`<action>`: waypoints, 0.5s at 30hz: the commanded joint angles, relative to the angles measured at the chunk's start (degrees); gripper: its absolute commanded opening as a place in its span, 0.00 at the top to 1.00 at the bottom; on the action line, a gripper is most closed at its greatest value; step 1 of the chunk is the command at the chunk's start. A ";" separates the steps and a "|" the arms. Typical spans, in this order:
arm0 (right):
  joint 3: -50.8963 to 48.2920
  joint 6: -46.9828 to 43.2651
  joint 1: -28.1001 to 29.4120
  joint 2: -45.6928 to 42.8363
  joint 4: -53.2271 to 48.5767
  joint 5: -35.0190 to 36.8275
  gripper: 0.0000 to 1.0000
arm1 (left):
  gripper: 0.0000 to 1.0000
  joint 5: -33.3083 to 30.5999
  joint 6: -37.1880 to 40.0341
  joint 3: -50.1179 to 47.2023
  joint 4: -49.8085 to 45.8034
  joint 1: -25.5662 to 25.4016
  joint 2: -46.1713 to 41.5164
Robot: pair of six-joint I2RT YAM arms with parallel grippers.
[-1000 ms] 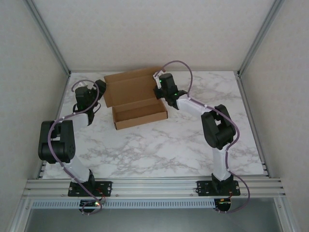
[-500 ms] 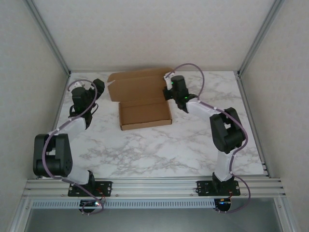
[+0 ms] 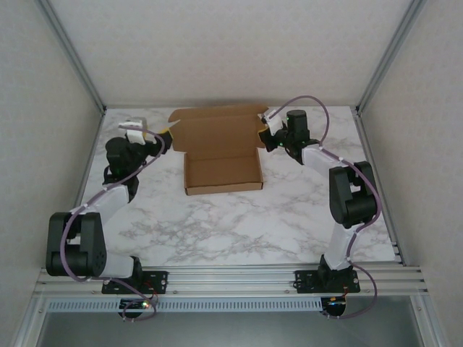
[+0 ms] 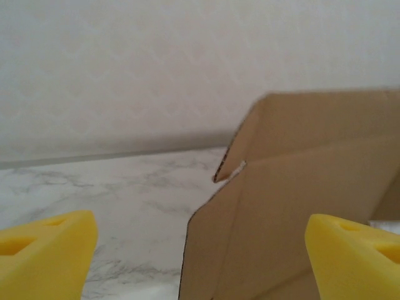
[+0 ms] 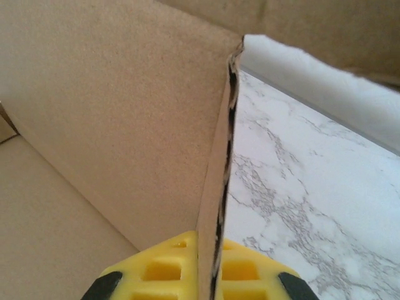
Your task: Fold the paper box
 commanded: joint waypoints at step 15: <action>-2.83 1.06 -0.37 0.55 2.92 -4.89 1.00 | 0.25 12.40 22.99 16.26 -19.32 0.55 16.15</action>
